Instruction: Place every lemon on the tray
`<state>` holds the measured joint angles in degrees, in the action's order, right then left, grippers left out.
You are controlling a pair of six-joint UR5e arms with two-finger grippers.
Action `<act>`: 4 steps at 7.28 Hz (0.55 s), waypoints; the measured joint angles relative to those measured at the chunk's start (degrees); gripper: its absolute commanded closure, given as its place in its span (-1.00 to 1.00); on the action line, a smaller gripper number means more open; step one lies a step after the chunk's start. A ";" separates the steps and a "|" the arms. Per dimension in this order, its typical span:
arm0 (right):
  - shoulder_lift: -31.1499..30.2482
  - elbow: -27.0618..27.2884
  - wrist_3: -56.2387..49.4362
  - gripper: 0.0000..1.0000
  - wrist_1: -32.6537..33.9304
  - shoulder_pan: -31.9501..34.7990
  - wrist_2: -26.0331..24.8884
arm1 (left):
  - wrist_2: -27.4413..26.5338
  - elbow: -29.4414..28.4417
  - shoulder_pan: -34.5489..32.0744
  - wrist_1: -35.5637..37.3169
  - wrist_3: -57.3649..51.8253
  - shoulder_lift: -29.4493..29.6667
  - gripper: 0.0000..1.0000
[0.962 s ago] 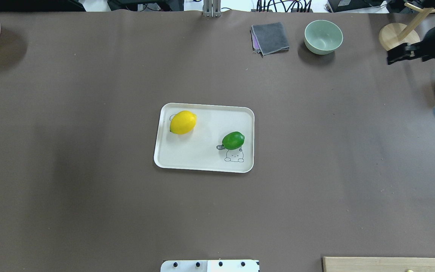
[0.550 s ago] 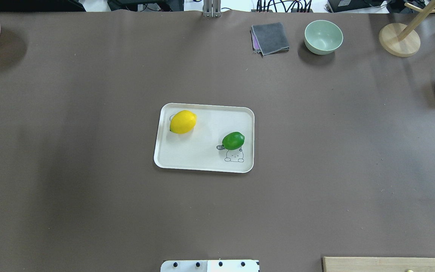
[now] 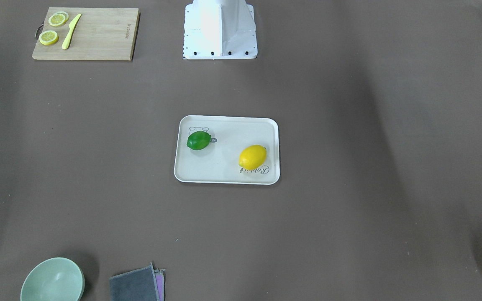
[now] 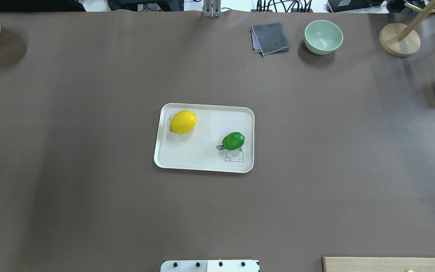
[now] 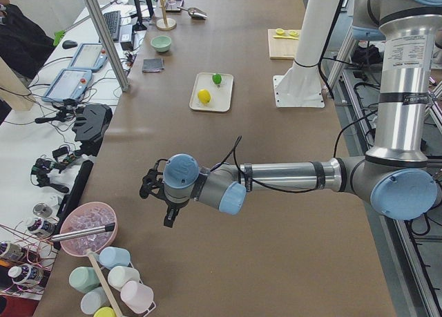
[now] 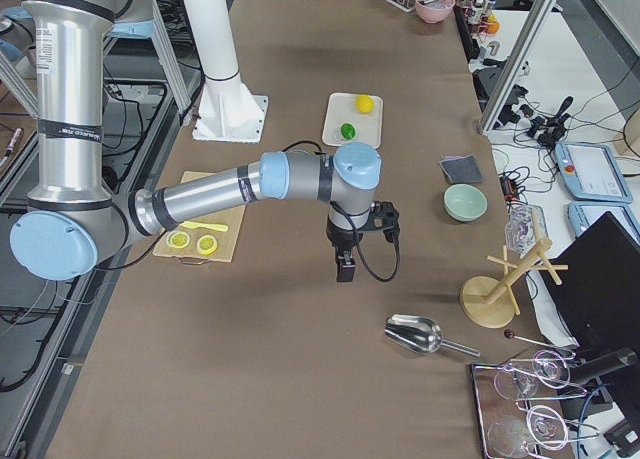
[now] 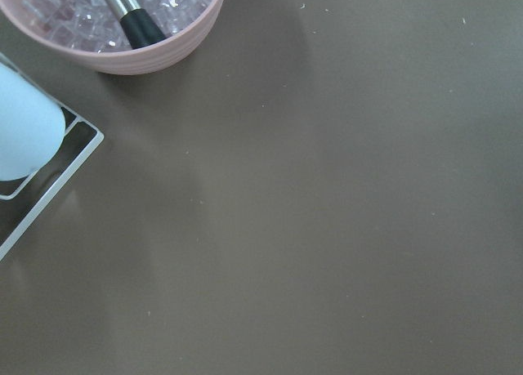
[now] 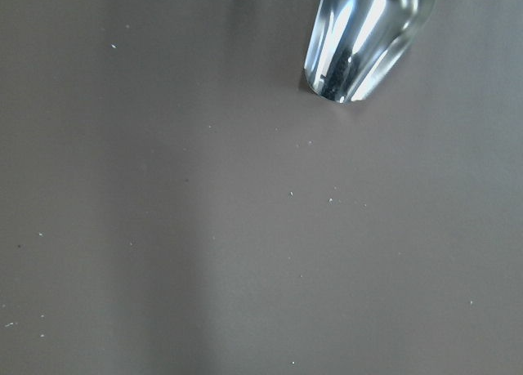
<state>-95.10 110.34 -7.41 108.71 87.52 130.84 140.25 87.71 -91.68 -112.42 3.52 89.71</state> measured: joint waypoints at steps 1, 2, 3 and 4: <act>-0.19 -1.66 0.04 -1.00 -0.05 0.19 0.40 | -0.71 3.13 -0.49 4.03 -0.02 -0.13 -0.96; -0.28 -2.64 0.15 -1.00 -0.06 0.24 1.43 | -3.91 7.10 -0.55 8.86 -0.06 -0.17 -0.96; -0.46 -3.10 0.23 -1.00 -0.07 0.26 2.77 | -7.92 10.08 -0.52 12.22 -0.08 -0.42 -0.96; -0.61 -3.25 0.27 -1.00 -0.07 0.28 3.46 | -9.96 11.34 -0.50 13.76 -0.08 -0.88 -0.96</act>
<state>-95.71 107.09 -7.14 108.63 87.80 134.30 130.29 99.05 -92.18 -98.65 3.43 88.83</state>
